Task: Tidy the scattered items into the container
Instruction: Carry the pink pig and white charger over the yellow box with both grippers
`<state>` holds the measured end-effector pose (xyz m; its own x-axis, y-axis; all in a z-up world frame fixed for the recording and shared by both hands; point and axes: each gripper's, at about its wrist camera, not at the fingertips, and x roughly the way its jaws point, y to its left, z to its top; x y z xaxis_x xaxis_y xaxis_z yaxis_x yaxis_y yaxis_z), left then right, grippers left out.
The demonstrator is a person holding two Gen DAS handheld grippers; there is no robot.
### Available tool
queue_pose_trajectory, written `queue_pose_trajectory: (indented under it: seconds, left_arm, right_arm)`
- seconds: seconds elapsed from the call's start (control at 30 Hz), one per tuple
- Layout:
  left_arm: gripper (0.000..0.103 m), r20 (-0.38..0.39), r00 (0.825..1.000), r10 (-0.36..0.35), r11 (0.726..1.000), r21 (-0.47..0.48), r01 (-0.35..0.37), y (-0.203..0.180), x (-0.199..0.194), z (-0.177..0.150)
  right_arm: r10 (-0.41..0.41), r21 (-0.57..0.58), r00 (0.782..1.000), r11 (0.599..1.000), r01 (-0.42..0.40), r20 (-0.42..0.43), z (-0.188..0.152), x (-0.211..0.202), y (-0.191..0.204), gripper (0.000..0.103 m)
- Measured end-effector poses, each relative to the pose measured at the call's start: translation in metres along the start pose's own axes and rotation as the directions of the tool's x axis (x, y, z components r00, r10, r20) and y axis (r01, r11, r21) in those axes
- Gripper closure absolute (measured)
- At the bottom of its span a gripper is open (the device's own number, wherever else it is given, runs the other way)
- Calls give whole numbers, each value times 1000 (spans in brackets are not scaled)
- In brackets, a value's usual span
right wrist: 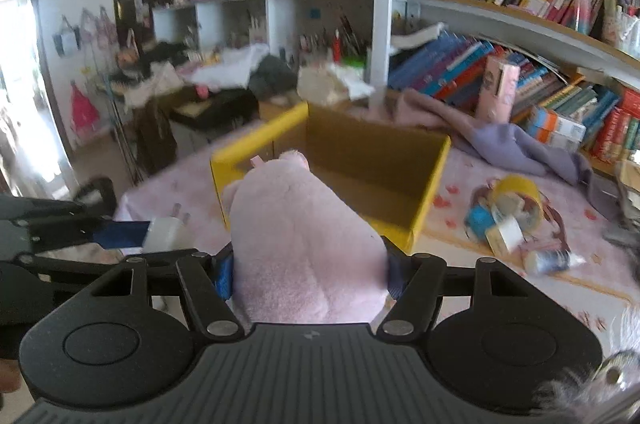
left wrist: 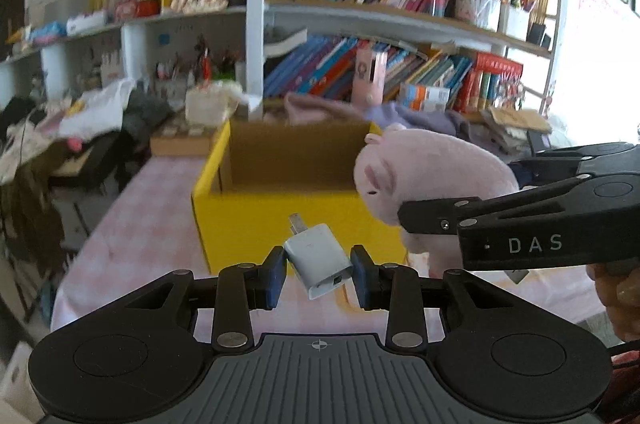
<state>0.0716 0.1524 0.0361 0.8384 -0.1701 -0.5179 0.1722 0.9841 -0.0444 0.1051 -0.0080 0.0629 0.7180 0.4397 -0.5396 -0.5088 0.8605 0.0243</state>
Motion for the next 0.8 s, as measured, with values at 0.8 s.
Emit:
queue_pose_trajectory:
  seconds: [0.8]
  left_arm:
    - [70,-351,936,38,849,505,155,26,260,106]
  right_arm:
    - [-49,-496,962,863,-94,-268,88,255,-71,37]
